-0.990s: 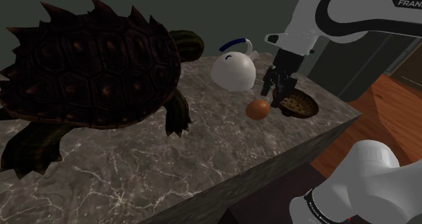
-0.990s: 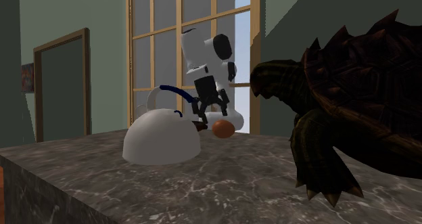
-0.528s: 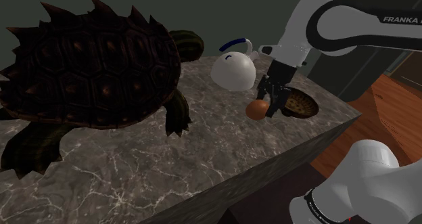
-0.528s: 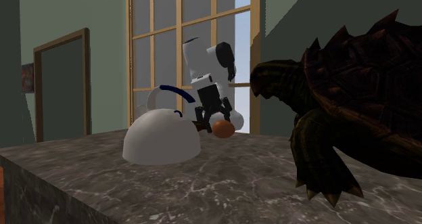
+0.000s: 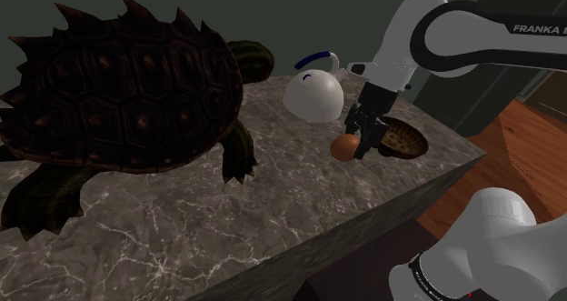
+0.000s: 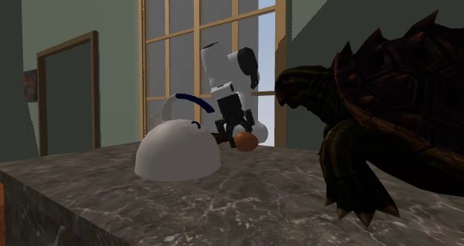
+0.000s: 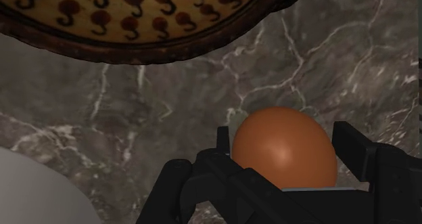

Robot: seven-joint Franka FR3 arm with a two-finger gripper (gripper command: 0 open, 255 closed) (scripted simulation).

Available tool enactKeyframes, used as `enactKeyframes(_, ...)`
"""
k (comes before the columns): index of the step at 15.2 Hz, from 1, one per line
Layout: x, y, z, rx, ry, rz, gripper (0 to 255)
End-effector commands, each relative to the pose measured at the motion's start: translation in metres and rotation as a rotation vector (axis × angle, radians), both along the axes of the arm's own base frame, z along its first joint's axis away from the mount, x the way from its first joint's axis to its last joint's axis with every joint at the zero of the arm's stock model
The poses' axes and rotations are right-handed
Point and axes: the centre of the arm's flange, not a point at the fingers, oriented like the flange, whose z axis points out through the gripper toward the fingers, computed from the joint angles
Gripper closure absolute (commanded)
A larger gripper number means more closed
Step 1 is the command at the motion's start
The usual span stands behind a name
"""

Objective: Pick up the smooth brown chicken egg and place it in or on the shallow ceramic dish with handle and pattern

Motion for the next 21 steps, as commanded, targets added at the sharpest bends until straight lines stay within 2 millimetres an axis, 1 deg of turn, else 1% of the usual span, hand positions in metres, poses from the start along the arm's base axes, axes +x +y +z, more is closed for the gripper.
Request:
enactKeyframes(1,0.000,0.000,-0.001,0.000,0.001,0.000,255)
enactKeyframes(9,0.000,0.000,-0.001,0.000,0.001,0.000,255)
enactKeyframes(21,0.000,0.000,0.063,0.000,0.001,0.000,255)
